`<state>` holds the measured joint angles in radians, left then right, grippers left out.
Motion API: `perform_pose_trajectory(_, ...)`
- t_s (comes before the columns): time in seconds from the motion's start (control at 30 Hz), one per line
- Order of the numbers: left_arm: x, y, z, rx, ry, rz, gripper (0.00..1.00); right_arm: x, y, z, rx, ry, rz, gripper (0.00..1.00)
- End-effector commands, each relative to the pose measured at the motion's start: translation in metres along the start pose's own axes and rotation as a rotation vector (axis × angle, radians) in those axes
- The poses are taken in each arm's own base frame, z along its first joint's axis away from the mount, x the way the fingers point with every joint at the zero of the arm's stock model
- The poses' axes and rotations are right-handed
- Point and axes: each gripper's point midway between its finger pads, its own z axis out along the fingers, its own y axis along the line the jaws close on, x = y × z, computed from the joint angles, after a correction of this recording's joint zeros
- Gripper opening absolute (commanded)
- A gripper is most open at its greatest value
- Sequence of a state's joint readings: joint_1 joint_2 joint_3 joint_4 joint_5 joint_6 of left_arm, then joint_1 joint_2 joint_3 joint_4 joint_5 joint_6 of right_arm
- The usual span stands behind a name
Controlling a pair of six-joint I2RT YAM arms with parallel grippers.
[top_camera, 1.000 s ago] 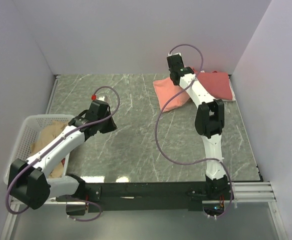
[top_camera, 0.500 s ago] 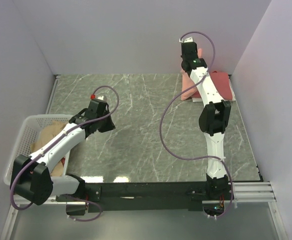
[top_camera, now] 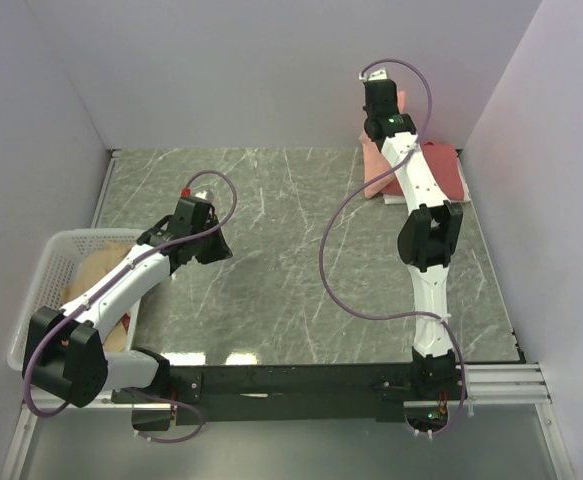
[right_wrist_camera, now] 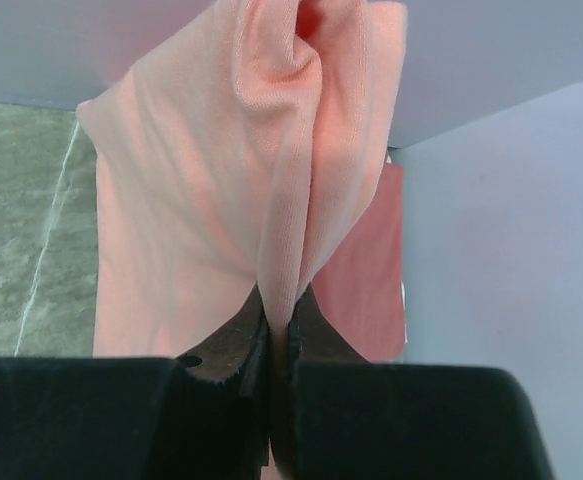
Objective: Fold and stack the t-shirts
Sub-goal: Neatly place the folded tshirt to the corner
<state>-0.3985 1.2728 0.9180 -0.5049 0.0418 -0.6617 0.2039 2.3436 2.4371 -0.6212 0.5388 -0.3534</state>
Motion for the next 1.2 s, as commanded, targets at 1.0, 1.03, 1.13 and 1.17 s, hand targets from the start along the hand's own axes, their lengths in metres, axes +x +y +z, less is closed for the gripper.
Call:
perform_pose_trajectory(1.0, -0.003, -0.008, 0.002, 0.059, -0.002, 0.004, 0.09, -0.035, -0.095, -0.033, 0.122, -0.127, 0.152, 0.00)
perform_pose_trajectory(1.03, -0.002, -0.007, 0.004, 0.055, 0.000, 0.003, 0.09, -0.029, -0.094, -0.027, 0.117, -0.118, 0.150, 0.00)
perform_pose_trajectory(1.13, -0.001, -0.007, 0.006, 0.051, 0.007, 0.006, 0.09, -0.002, -0.091, 0.005, 0.113, -0.065, 0.150, 0.00)
perform_pose_trajectory(1.17, -0.002, -0.006, 0.006, 0.049, 0.008, 0.006, 0.09, 0.010, -0.086, 0.021, 0.110, -0.041, 0.148, 0.00)
